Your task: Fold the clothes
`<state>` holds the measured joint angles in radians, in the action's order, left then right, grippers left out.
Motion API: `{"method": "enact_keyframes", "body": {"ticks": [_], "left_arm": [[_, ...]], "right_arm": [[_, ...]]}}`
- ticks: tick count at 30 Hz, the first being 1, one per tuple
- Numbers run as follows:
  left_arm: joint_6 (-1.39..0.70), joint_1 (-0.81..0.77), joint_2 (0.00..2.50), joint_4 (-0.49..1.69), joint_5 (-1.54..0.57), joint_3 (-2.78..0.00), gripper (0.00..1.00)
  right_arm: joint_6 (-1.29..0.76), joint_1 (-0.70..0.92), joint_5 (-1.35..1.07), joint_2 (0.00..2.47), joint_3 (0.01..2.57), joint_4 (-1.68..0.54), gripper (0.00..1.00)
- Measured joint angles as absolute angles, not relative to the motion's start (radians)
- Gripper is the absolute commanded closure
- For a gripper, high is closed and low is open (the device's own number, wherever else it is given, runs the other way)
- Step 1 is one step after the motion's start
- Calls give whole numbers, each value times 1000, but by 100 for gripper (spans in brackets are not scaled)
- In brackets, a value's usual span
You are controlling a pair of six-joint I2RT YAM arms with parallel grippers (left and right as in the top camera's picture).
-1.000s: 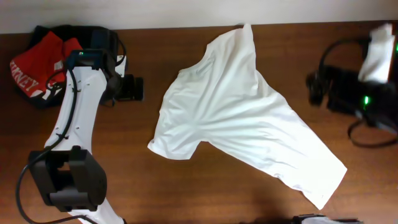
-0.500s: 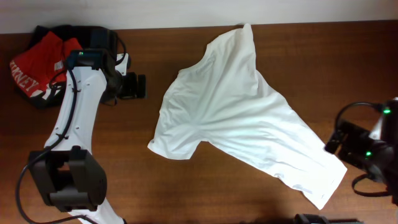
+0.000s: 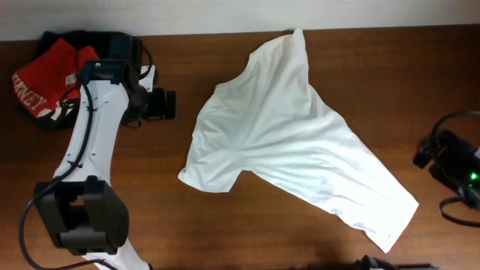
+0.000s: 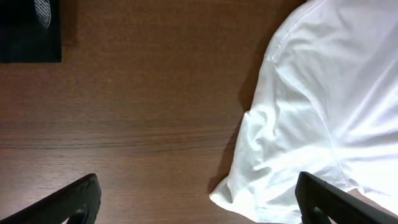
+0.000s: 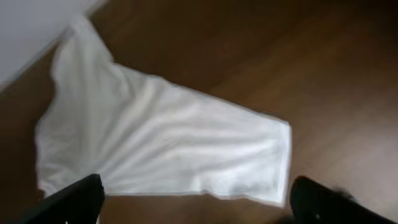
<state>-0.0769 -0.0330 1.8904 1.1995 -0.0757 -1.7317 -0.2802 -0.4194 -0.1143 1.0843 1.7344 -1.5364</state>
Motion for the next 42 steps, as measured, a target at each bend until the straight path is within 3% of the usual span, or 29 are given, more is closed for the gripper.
{"method": "enact_keyframes", "body": {"ticks": [5,16,30,42], "left_arm": [[-77,-33,1890,1215,-76,-1732,1],[-77,-33,1890,1242,-79,-1732,1],[39,-33,1890,1277,-236,-1732,1],[65,-123,1891,1377,-231,-1650,2]], "right_arm": [[-273,-419,-110,1084,1733,-1427,1],[-262,-419,286,1103,1733,-1436,1],[-255,-419,162,1127,1733,-1481,1],[-254,-419,159,1123,1733,-1481,1]]}}
